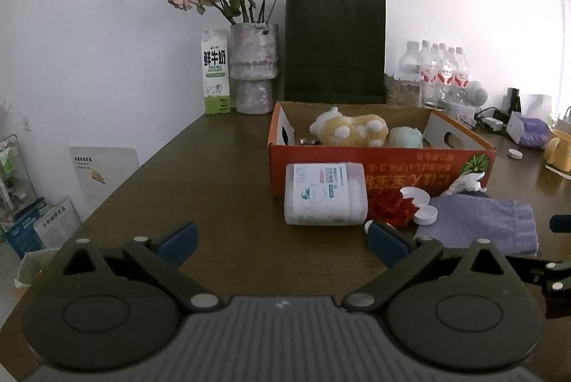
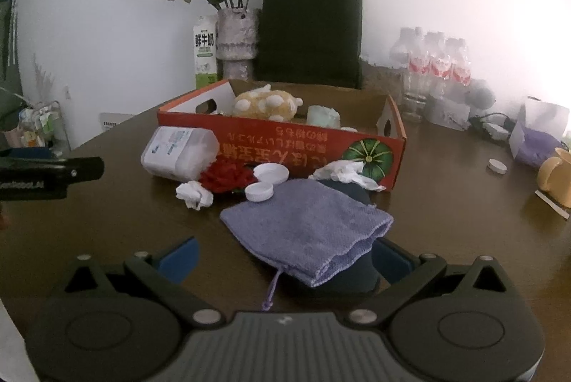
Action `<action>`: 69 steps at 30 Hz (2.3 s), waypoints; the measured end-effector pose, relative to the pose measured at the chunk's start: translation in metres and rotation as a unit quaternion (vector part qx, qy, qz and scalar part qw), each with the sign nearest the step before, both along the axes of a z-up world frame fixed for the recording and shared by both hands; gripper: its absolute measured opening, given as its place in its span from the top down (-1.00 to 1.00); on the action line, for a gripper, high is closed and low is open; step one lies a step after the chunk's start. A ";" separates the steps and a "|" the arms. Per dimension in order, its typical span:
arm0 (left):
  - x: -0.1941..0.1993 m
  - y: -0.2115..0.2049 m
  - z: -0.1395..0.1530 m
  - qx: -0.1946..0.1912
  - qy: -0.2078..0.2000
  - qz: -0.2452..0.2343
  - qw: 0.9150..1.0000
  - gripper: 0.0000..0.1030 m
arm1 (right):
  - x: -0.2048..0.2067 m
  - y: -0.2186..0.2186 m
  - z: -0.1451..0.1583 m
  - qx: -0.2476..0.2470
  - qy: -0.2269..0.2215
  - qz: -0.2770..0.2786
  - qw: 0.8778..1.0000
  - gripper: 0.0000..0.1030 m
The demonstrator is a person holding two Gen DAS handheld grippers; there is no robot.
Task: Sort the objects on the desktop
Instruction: 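Withdraw both tools from the box back toward the table, then grasp the white wipes tub with the left tool while the right tool grasps a small white cap, then lift the tub and cap with both tools and carry them over the box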
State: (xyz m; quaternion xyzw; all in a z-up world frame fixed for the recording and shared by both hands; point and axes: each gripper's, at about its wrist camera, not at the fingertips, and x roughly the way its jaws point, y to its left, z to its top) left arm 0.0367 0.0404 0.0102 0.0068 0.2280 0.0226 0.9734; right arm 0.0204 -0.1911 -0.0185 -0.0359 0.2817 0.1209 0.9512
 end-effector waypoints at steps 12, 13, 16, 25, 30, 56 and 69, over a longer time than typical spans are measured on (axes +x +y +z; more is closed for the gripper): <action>0.007 0.005 -0.005 0.006 0.009 0.006 1.000 -1.00 | 0.024 -0.001 -0.008 -0.021 0.005 -0.014 1.000 -1.00; 0.009 0.005 -0.005 0.007 0.010 0.005 1.000 -1.00 | 0.026 -0.001 -0.008 -0.023 0.005 -0.014 1.000 -1.00; 0.015 0.003 -0.006 0.010 0.012 0.004 1.000 -1.00 | 0.033 0.000 -0.008 -0.031 0.002 -0.014 0.999 -1.00; 0.042 -0.008 -0.001 0.017 0.011 -0.010 1.000 -1.00 | 0.062 0.023 0.003 -0.055 -0.025 0.031 0.998 -0.92; 0.065 -0.016 -0.002 0.018 0.017 -0.024 0.999 -1.00 | 0.083 0.037 0.004 -0.057 -0.012 0.055 0.997 -0.76; 0.134 -0.018 -0.028 -0.039 0.079 -0.045 0.995 -0.80 | 0.127 0.056 -0.025 -0.040 0.070 0.069 0.994 0.46; 0.121 -0.019 -0.020 -0.034 0.052 -0.045 0.997 -0.61 | 0.119 0.053 -0.014 -0.023 0.051 0.067 0.996 0.46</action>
